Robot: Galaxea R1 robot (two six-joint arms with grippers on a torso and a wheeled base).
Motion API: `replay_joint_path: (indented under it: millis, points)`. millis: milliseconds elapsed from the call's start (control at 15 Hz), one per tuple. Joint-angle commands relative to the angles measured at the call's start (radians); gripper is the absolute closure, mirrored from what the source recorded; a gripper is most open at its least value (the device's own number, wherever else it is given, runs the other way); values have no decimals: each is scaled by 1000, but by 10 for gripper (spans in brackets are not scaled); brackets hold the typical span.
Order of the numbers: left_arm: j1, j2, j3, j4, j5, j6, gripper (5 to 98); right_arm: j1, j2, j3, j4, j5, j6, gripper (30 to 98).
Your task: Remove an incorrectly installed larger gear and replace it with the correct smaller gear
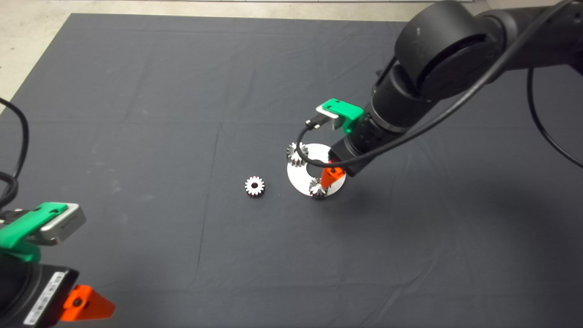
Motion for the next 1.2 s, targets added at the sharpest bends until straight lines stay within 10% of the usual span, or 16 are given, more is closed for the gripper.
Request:
replay_joint_path:
  millis: [0, 1133]
  points:
    - [-6, 2, 18, -15, 35, 4, 61, -35, 64, -90, -98, -4, -60, 309]
    - [-6, 3, 23, -15, 35, 4, 61, -161, 157, -222, -375, 23, -66, 309]
